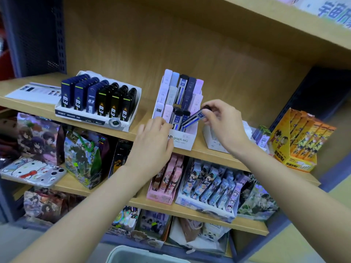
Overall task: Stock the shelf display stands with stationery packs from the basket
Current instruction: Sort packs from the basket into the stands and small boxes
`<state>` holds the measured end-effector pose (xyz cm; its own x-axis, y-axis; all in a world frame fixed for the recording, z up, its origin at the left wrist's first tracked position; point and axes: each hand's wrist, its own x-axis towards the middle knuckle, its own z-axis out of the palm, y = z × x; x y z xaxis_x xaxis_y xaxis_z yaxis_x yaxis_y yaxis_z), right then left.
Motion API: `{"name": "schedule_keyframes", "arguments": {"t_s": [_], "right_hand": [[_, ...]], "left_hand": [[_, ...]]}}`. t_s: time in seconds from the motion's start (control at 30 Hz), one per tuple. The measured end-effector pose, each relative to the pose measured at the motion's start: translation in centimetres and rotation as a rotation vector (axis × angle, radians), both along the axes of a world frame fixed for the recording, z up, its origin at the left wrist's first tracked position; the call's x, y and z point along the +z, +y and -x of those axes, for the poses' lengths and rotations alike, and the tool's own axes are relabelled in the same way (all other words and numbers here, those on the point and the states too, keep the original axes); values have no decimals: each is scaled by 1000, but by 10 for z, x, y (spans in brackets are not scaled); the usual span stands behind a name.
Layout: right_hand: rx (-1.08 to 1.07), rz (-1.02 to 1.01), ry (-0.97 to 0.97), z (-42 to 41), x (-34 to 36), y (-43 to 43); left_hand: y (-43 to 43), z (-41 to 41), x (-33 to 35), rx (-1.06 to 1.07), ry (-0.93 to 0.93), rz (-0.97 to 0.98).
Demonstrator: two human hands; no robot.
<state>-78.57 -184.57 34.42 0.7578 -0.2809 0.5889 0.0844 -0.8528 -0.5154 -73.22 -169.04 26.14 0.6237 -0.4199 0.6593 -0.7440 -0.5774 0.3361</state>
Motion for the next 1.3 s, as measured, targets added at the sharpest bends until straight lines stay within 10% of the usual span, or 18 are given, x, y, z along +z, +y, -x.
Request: {"name": "schedule_keyframes", "arguments": {"t_s": [0.53, 0.9, 1.3], "right_hand": [[156, 272, 240, -44, 9, -10], [4, 468, 74, -29, -16, 0], [144, 679, 61, 46, -158, -12]], "left_hand": [[1, -8, -9, 58, -134, -101], [7, -4, -8, 5, -55, -155], [62, 44, -121, 25, -70, -138]]}}
